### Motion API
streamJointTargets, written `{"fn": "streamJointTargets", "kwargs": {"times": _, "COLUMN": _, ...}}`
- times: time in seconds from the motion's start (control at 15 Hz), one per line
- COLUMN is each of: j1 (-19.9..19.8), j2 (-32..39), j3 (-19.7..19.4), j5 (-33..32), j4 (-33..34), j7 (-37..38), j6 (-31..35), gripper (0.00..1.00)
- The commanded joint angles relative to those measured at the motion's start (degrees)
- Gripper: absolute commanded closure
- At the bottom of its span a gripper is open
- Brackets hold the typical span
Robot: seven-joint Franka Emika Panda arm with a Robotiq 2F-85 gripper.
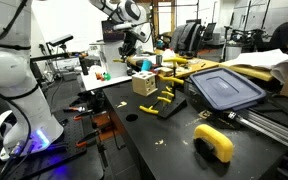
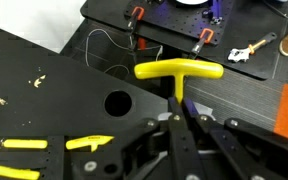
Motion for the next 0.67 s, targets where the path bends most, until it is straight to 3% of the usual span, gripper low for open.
{"fn": "streamJointTargets", "kwargs": {"times": 0.0, "j1": 1.5, "j2": 4.2, "j3": 0.7, "j5": -4.0, "j4": 5.2, "j7": -1.4, "j6": -5.3, "gripper": 0.98}}
{"fn": "streamJointTargets", "kwargs": {"times": 0.6, "j1": 4.8, "j2": 11.6, "j3": 2.0, "j5": -9.5, "j4": 10.1, "j7": -3.4, "j6": -9.3, "gripper": 0.98}}
